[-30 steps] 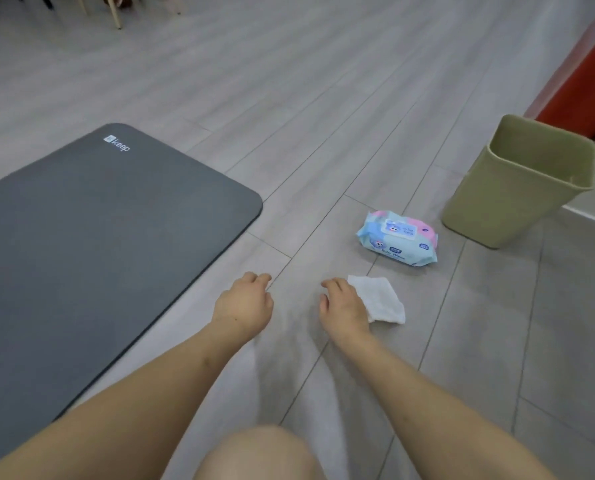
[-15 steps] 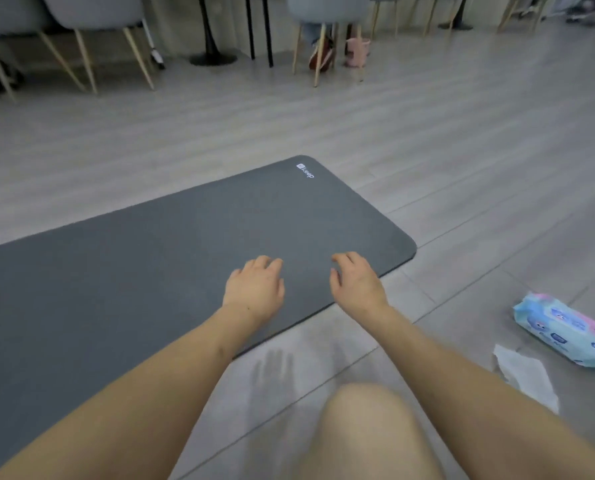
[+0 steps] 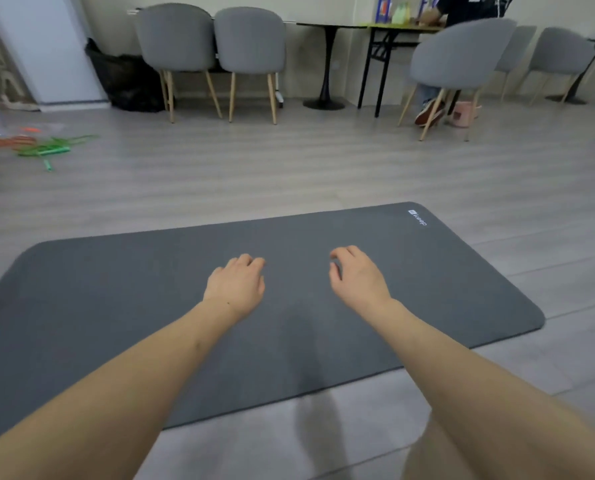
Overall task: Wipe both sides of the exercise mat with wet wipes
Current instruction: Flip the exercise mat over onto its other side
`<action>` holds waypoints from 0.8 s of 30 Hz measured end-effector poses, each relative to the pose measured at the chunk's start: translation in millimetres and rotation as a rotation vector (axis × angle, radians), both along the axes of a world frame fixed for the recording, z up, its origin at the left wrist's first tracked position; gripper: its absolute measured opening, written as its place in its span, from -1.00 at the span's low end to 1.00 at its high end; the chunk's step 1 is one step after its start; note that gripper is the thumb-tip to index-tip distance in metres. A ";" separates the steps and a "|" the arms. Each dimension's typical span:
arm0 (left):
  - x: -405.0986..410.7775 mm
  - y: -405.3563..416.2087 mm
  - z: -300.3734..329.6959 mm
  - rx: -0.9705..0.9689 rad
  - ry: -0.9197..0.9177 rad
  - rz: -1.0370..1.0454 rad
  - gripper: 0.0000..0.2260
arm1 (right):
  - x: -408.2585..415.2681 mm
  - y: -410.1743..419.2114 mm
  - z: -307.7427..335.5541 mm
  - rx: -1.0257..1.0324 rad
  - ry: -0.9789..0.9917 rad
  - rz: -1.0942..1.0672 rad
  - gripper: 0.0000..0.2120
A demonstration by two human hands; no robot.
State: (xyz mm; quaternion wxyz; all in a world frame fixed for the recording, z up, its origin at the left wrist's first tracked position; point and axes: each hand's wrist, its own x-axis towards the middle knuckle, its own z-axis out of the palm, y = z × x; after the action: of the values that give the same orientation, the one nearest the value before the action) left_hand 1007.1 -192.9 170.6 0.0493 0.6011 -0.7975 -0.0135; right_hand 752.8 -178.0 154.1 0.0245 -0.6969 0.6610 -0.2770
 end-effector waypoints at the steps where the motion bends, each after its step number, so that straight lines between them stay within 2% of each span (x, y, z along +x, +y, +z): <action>1: 22.4 -5.1 1.9 -0.004 -0.003 0.010 -0.64 | 23.8 -3.1 -0.7 0.008 0.004 0.015 -0.77; 5: 103.4 -18.4 -4.2 0.012 0.006 0.053 -0.66 | 113.7 -14.0 -16.3 0.048 0.014 0.078 -0.78; 11: 214.8 -28.0 -47.4 0.102 0.001 0.095 -0.67 | 224.9 -19.1 -68.4 0.151 0.038 0.145 -0.79; 19: 328.3 -6.6 -123.5 0.248 -0.008 0.173 -0.68 | 334.3 -18.3 -138.1 0.299 0.061 0.268 -0.81; 24: 392.8 29.7 -197.9 0.384 -0.074 0.272 -0.70 | 409.2 -8.8 -200.7 0.391 0.066 0.420 -0.78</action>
State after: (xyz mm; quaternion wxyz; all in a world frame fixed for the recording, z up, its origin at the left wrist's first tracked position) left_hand 1399.9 -163.2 -27.4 -0.0937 0.7014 -0.6933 -0.1362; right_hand 1162.0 -186.9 -46.6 0.1937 -0.8092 0.5437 -0.1100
